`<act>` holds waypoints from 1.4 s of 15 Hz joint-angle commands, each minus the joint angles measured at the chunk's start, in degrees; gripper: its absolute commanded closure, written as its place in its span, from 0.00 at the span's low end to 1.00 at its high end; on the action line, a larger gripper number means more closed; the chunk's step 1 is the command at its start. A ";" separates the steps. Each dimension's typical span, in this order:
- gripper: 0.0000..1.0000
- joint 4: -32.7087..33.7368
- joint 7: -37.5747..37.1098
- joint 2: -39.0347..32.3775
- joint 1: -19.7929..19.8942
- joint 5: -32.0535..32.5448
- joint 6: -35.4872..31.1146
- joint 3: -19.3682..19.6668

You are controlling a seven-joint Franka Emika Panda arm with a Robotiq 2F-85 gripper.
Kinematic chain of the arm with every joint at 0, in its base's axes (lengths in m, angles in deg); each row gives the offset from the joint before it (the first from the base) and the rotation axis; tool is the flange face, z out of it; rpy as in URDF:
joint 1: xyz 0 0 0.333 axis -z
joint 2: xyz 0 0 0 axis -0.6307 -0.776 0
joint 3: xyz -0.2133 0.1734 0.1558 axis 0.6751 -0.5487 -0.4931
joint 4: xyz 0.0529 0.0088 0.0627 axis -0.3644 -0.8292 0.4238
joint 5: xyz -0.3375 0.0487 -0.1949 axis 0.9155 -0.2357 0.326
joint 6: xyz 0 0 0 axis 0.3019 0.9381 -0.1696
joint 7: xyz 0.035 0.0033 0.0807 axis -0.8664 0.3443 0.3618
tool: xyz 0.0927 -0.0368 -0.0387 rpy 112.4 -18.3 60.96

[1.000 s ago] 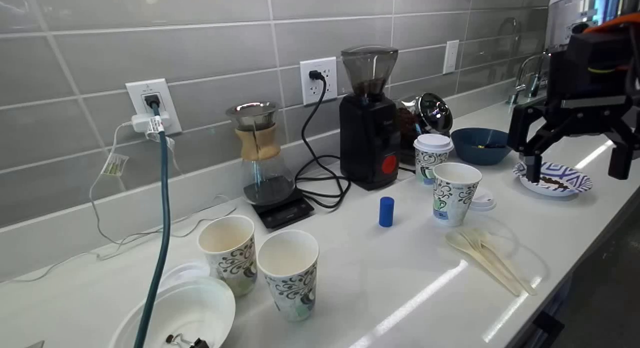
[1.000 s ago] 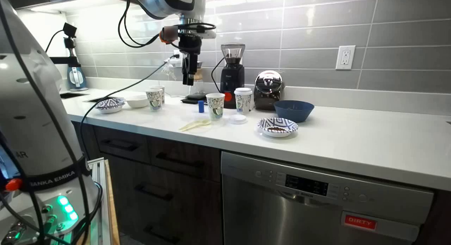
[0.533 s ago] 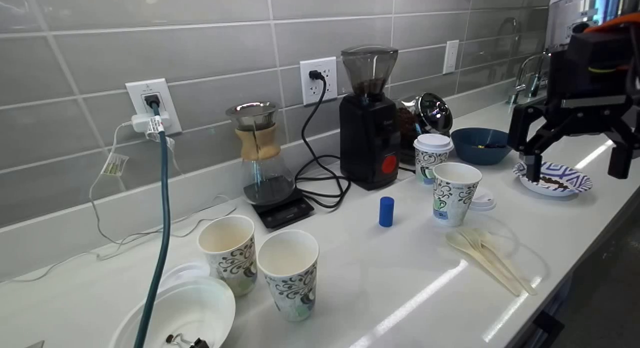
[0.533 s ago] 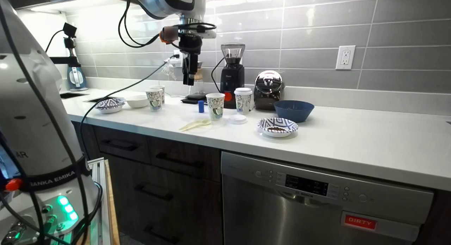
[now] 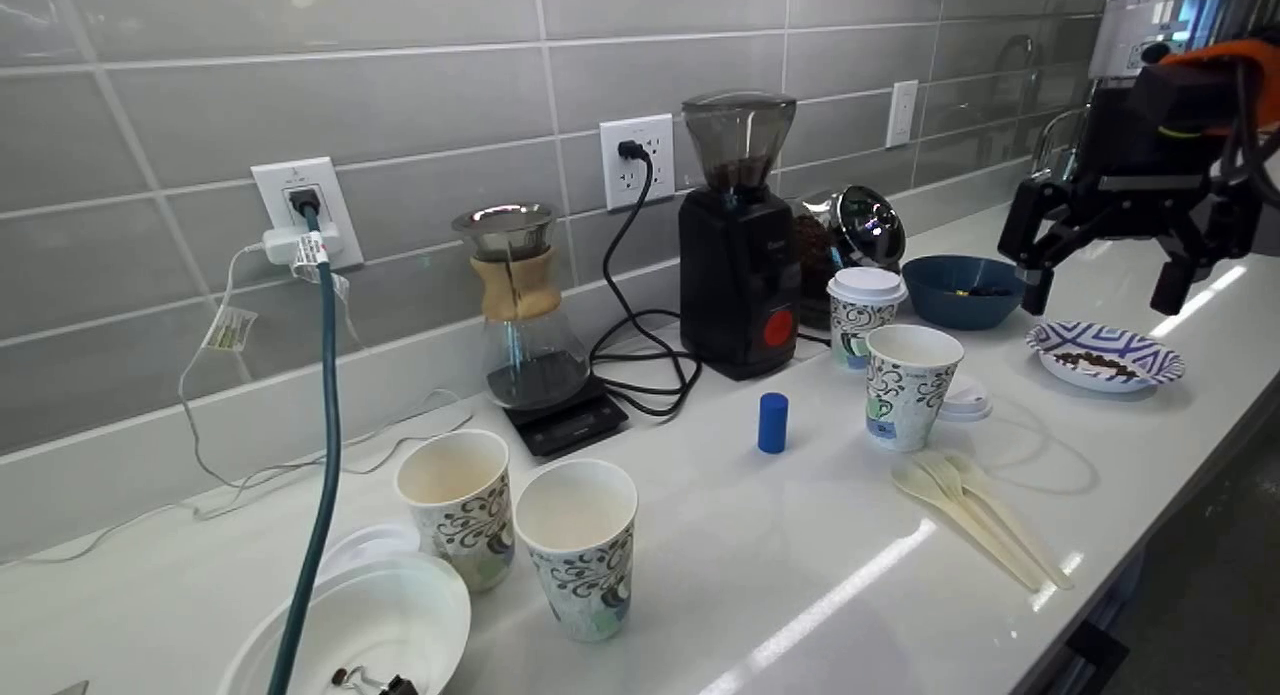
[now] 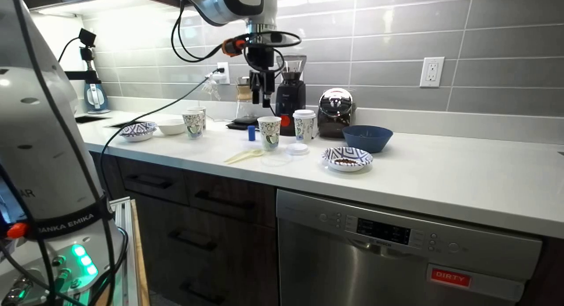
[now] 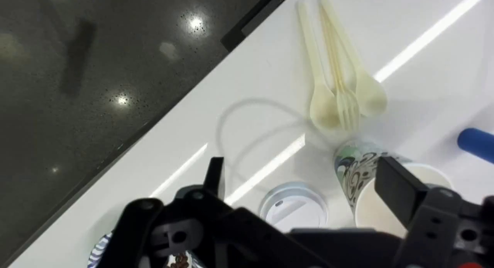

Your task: Put the lid on the right cup

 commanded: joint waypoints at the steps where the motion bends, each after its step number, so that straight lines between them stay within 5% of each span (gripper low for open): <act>1: 0.00 5.89 3.20 -7.37 -0.18 -0.82 -3.25 1.96; 10: 0.00 14.77 7.47 -19.34 -0.54 -0.92 -6.42 4.09; 21: 0.00 15.47 4.79 -26.26 -2.08 -0.20 -14.68 4.40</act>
